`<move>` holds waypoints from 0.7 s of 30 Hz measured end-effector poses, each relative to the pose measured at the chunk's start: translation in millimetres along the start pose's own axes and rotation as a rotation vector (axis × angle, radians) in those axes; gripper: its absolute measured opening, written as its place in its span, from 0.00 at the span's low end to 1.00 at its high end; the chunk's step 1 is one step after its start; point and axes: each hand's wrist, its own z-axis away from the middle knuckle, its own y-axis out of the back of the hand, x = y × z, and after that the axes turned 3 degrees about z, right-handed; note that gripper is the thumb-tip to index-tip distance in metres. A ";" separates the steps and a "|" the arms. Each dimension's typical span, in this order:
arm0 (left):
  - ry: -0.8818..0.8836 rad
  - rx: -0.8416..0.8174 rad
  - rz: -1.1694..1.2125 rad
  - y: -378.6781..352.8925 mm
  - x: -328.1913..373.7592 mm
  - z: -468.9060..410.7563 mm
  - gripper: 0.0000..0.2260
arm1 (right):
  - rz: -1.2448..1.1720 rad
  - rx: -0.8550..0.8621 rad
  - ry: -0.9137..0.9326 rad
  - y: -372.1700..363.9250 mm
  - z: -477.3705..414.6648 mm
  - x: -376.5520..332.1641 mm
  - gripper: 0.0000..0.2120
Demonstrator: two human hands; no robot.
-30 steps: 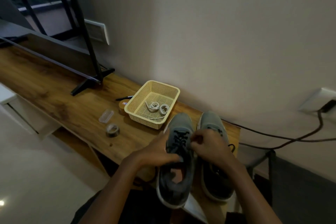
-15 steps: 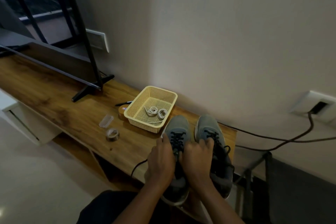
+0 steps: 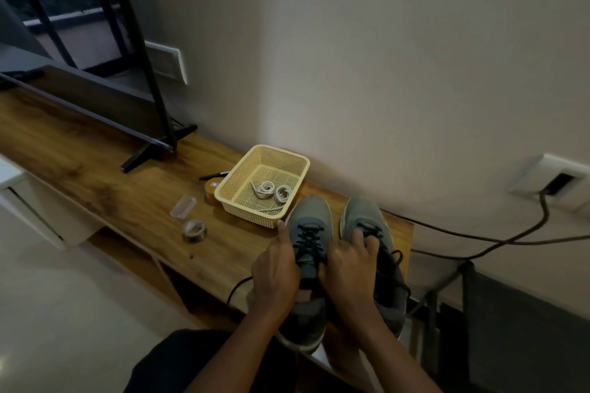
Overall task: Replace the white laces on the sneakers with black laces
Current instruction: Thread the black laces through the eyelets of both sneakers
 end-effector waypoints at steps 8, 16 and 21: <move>0.083 -0.326 0.299 21.6 -21.1 -19.5 0.30 | -0.026 -0.326 -0.025 16.7 -22.4 17.0 0.22; 0.029 -0.333 0.465 97.6 -34.6 -26.2 0.04 | -0.664 -0.631 -0.108 88.6 -44.9 73.2 0.15; -0.298 -0.127 0.683 126.3 11.2 0.6 0.02 | -1.020 -0.494 0.010 134.6 -42.5 56.0 0.09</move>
